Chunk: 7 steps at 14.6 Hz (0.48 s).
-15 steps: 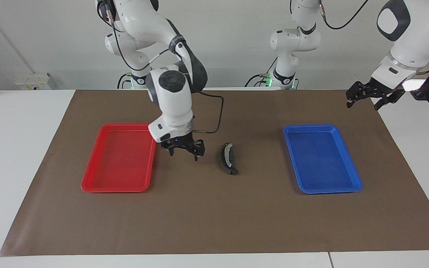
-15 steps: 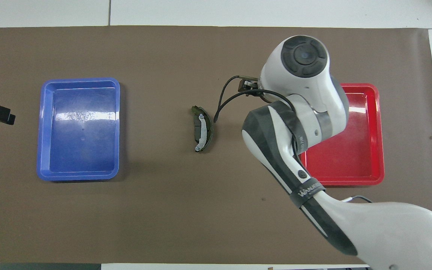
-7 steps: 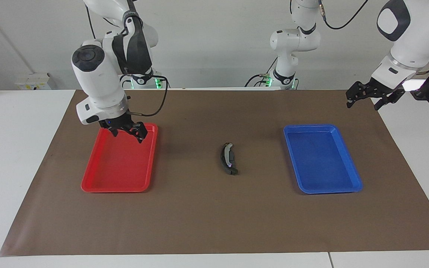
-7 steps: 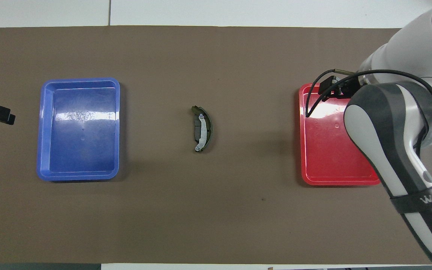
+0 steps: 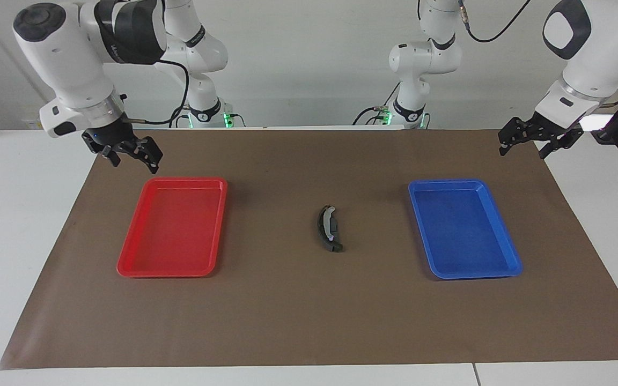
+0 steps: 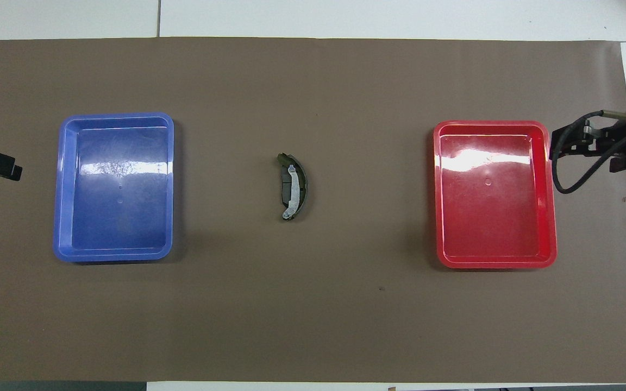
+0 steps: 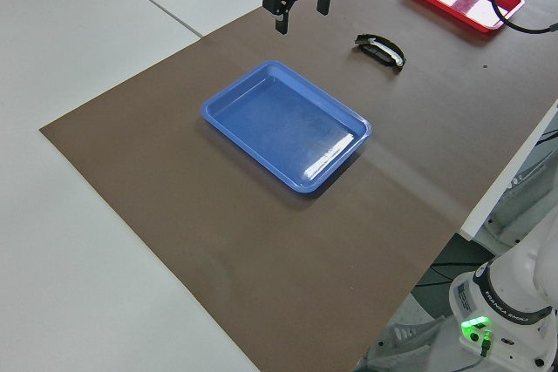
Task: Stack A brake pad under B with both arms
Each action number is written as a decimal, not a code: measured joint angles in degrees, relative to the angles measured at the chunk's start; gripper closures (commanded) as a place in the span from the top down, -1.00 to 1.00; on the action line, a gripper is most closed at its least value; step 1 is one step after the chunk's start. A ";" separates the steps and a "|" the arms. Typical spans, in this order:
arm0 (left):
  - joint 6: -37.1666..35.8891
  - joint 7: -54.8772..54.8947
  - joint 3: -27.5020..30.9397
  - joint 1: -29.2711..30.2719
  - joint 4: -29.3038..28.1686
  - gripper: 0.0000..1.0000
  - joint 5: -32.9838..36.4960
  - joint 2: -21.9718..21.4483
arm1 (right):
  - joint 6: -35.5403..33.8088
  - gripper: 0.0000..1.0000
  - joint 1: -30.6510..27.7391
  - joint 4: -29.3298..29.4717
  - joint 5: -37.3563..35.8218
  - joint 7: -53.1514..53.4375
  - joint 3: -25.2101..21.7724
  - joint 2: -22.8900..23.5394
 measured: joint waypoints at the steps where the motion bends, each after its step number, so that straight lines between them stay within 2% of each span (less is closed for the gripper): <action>1: 0.02 0.00 -0.01 0.00 0.00 0.98 0.00 0.00 | -1.83 1.00 -0.97 0.69 0.00 0.00 0.83 -0.74; 4: 0.16 0.00 -0.06 -0.01 0.00 0.98 0.00 0.00 | -3.56 1.00 -4.20 1.28 0.01 -0.01 4.60 -1.61; 7: 0.47 0.00 -0.11 -0.01 0.00 0.98 -0.59 0.00 | -3.57 1.00 -2.54 1.28 0.01 -1.33 3.15 -1.60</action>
